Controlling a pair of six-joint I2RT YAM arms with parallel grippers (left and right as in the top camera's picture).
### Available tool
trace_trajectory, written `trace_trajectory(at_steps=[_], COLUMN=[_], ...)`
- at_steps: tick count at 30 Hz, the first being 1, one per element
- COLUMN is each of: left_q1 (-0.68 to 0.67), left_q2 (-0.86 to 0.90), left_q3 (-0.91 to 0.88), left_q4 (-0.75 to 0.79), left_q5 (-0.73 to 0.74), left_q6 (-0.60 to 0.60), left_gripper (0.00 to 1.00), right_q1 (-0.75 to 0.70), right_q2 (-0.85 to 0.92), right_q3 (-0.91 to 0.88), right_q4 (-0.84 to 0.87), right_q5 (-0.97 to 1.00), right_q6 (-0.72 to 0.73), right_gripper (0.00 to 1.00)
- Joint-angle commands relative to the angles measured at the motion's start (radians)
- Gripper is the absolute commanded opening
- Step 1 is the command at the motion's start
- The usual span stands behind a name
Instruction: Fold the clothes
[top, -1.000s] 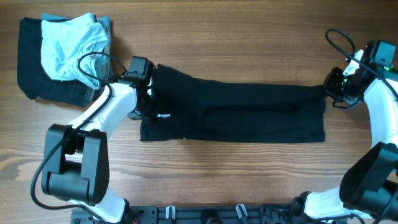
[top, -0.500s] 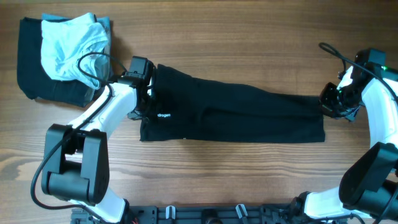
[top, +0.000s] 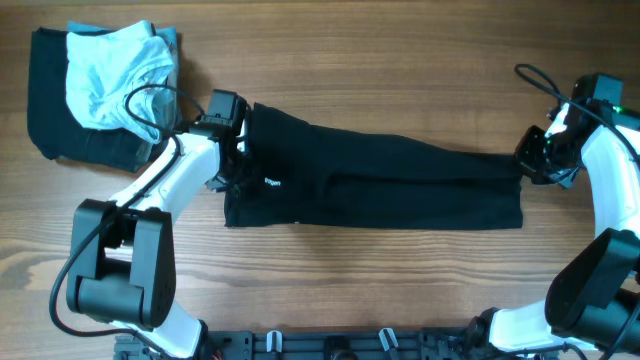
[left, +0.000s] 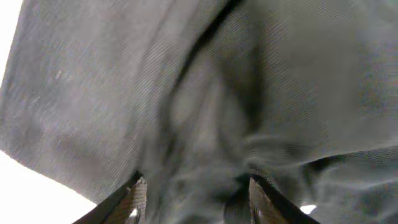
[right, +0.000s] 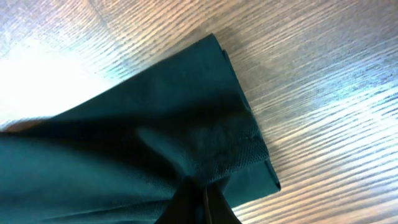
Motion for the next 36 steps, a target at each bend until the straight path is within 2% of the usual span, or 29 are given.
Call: trace_trajectory(at_steps=[1,5,6,8,12,14,18,26,28,29,31,33,34,36], left_q1=[0.004,0.008,0.01,0.02,0.026,0.018,-0.003,-0.021,-0.028,-0.031,-0.031,-0.031,-0.03,-0.016], left_q2=[-0.01,-0.01,-0.01,-0.018,-0.047,-0.055,-0.026,0.061,0.079,0.087,0.094,0.092,0.087,0.066], left_q3=[-0.008,0.01,0.021,0.065,0.145,0.149,0.117,0.092,0.092,0.092,0.092,0.093,0.095,0.118], left_q4=[0.013,-0.057,-0.08,-0.145,-0.196,-0.183,-0.128,-0.105,-0.101,-0.098,-0.098,-0.099,-0.103,-0.131], left_q5=[0.084,0.086,0.086,0.082,0.091,0.093,0.09,0.09,0.091,0.091,0.099,0.109,0.109,0.109], left_q6=[-0.002,-0.001,-0.001,-0.001,-0.001,0.003,0.003,0.003,0.003,0.003,0.003,0.003,0.003,0.002], left_gripper=[0.49,0.07,0.04,0.04,0.17,0.26,0.37,0.5,0.49,0.43,0.29,0.08,0.04,0.04], right_q1=[0.003,0.003,0.003,0.003,0.003,0.003,0.003,0.003,0.003,0.003,0.003,0.003,0.003,0.003], right_q2=[0.0,0.0,0.0,0.0,0.0,0.0,0.0,0.0,0.0,0.0,0.0,0.0,0.0,0.0], right_q3=[-0.005,-0.005,-0.005,-0.005,-0.005,-0.005,-0.005,-0.005,-0.005,-0.005,-0.005,-0.005,-0.005,-0.005], right_q4=[0.01,0.01,0.01,0.011,0.007,0.003,0.004,0.02,0.019,0.018,0.017,0.016,0.016,0.025], right_q5=[-0.008,-0.008,-0.008,-0.008,-0.023,-0.023,-0.023,-0.022,-0.023,-0.023,-0.023,-0.023,-0.023,-0.022], right_q6=[0.017,0.016,0.016,0.017,0.017,0.016,0.01,-0.011,-0.011,-0.011,-0.011,-0.011,-0.011,-0.011], right_gripper=[0.04,0.04,0.04,0.04,0.04,0.04,0.04,0.04,0.04,0.04,0.04,0.04,0.04,0.04])
